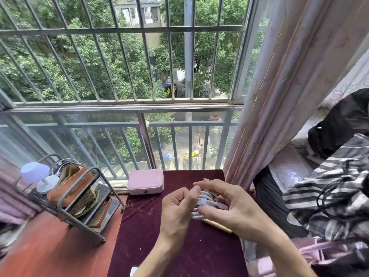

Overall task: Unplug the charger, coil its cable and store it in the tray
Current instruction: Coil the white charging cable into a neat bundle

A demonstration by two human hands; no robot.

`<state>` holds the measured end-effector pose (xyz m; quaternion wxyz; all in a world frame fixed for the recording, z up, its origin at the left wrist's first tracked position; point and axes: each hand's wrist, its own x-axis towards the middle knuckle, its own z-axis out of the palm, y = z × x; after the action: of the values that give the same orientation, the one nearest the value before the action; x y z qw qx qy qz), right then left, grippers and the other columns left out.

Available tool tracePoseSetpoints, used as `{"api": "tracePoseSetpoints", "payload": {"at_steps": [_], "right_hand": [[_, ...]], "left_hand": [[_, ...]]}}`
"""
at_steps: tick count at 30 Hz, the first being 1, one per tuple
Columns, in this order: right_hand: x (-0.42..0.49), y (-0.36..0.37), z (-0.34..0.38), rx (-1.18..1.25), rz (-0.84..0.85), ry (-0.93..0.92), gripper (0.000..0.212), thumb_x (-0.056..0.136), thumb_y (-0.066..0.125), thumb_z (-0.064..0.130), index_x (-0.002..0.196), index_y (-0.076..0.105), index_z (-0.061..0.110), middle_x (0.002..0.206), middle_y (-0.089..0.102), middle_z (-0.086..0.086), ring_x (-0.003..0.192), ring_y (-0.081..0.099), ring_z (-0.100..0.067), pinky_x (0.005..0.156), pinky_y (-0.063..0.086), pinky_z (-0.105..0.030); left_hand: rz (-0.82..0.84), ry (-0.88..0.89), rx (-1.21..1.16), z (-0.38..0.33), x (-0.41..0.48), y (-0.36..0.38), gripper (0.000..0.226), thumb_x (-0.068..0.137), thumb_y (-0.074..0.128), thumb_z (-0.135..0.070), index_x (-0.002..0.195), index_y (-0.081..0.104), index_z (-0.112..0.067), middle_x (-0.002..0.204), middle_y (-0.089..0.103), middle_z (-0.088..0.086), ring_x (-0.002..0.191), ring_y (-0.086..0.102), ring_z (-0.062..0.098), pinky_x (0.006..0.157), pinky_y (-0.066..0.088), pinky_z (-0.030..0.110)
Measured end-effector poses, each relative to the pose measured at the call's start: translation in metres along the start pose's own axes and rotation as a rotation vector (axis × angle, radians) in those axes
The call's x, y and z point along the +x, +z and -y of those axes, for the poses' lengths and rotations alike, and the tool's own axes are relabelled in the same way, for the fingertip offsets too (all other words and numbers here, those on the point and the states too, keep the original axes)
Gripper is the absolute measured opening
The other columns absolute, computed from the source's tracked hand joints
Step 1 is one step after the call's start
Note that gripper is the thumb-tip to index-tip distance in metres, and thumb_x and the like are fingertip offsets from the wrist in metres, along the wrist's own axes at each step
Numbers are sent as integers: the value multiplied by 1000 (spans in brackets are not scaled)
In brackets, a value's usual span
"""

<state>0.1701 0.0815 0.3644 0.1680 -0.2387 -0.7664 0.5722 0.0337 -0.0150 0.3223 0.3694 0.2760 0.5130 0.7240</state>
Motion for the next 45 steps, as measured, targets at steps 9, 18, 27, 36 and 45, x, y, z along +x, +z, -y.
{"api": "tracePoseSetpoints", "payload": {"at_steps": [9, 18, 27, 36, 45], "right_hand": [[10, -8, 2, 119, -72, -86, 29, 105, 63, 9, 117, 82, 27, 107, 84, 2, 105, 79, -14, 91, 60, -21], [7, -8, 5, 195, -171, -117, 23, 97, 70, 31, 112, 53, 32, 101, 84, -7, 80, 80, -24, 64, 64, -40], [4, -5, 4, 100, -296, -147, 12, 100, 71, 25, 95, 69, 36, 94, 85, 2, 87, 82, -15, 70, 68, -33], [-9, 7, 3, -200, -363, -248, 3, 97, 73, 35, 97, 75, 33, 96, 80, 15, 70, 68, 0, 63, 47, -8], [-16, 15, -8, -628, -422, -479, 9, 96, 70, 32, 91, 75, 26, 120, 73, 16, 116, 64, 3, 85, 51, -38]], "left_hand": [[93, 74, 172, -4, -3, 3, 41, 82, 71, -38, 47, 50, -31, 49, 43, -19, 47, 38, -3, 54, 38, 7], [98, 115, 248, -13, -7, 3, 39, 83, 68, -44, 48, 58, -32, 49, 48, -17, 49, 38, 1, 51, 32, 16], [59, 96, 290, -12, -9, 6, 50, 92, 62, -48, 51, 50, -21, 52, 41, -13, 50, 35, 4, 51, 30, 17], [-24, 45, 327, -10, -5, 12, 48, 105, 49, -39, 69, 79, -28, 53, 64, -18, 55, 58, -7, 67, 42, 21], [-29, -92, 234, -18, -2, 17, 50, 107, 45, -37, 72, 74, -16, 49, 60, -18, 47, 52, -7, 53, 40, 5]]}}
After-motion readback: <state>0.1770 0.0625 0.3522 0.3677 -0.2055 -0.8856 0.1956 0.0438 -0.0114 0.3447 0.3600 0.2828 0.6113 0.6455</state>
